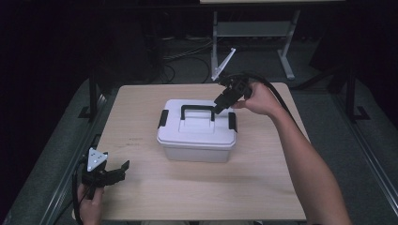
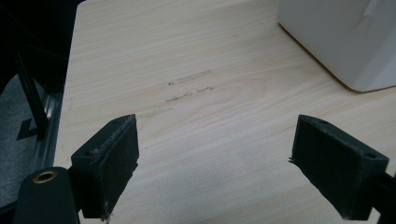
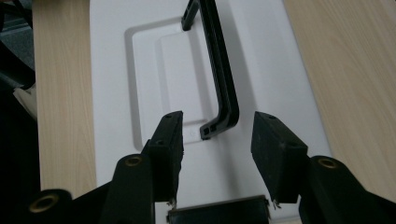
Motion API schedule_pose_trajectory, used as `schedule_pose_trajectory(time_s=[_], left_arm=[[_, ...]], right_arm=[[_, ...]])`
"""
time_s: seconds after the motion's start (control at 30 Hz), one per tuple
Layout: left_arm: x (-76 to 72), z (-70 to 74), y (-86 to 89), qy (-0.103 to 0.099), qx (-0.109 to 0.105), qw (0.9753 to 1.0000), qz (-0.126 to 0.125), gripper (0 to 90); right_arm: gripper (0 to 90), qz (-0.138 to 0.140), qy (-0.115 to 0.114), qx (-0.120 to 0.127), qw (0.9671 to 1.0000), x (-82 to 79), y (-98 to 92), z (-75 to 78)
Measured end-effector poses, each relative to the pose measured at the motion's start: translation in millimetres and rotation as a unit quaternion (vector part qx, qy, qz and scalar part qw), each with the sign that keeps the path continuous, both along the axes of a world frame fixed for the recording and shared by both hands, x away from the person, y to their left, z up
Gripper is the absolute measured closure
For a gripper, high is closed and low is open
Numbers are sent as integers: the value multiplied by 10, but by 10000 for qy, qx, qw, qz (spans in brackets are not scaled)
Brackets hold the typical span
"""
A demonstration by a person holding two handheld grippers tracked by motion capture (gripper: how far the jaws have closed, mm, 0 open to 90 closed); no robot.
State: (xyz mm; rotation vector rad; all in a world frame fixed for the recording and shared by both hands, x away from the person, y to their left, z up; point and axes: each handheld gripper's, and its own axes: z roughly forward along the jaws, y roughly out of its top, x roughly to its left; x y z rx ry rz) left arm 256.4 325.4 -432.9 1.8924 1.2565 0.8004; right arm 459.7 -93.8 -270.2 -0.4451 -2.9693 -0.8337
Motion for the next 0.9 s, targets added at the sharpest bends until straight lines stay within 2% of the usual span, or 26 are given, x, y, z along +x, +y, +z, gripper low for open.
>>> schedule_pose_trajectory(time_s=[0.57, 0.9], left_arm=[[3, -3, 7, 2, 13, 10000, 4, 142], [10, -3, 25, 20, 32, 10000, 5, 142]], right_arm=[[470, -254, -94, 130, 9995, -96, -226, -13], [453, -407, -45, 107, 9991, -146, -383, -84]])
